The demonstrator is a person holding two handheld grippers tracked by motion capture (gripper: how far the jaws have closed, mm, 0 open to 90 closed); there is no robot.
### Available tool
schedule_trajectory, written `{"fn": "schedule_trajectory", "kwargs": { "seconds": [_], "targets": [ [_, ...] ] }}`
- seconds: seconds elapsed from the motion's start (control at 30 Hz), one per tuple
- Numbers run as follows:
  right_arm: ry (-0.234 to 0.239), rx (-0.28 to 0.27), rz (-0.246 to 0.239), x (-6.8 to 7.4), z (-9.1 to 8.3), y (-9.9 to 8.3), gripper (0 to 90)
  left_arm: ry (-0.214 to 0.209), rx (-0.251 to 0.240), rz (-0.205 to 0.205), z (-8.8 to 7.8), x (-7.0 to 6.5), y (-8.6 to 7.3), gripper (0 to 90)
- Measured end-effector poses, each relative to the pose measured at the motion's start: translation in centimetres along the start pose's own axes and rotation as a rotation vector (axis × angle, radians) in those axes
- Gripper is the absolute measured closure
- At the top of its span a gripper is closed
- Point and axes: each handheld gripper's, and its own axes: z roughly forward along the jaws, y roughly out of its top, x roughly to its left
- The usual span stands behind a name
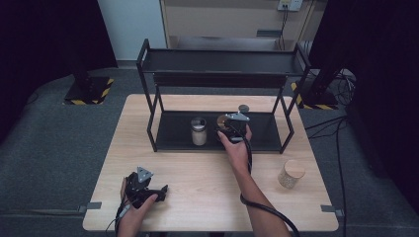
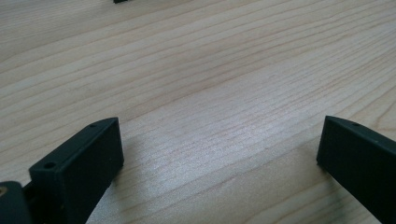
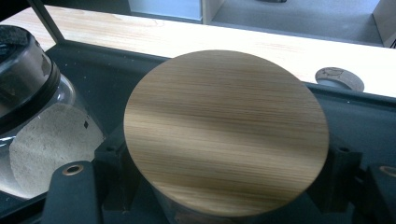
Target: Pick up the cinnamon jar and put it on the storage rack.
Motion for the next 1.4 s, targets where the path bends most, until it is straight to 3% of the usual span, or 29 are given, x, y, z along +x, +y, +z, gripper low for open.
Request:
{"fn": "schedule_trajectory", "kwargs": {
  "seconds": [1.03,1.4],
  "targets": [
    [0.006,-0.001,-0.048,-0.12,0.04,-0.91,24.7,0.0,0.0,0.0,0.0,-0.01,0.0,0.0],
    [0.021,0.007,-0.04,-0.63,-0.7,-0.93,12.7,0.0,0.0,-0.001,0.0,0.0,0.0,0.0]
  ]
}}
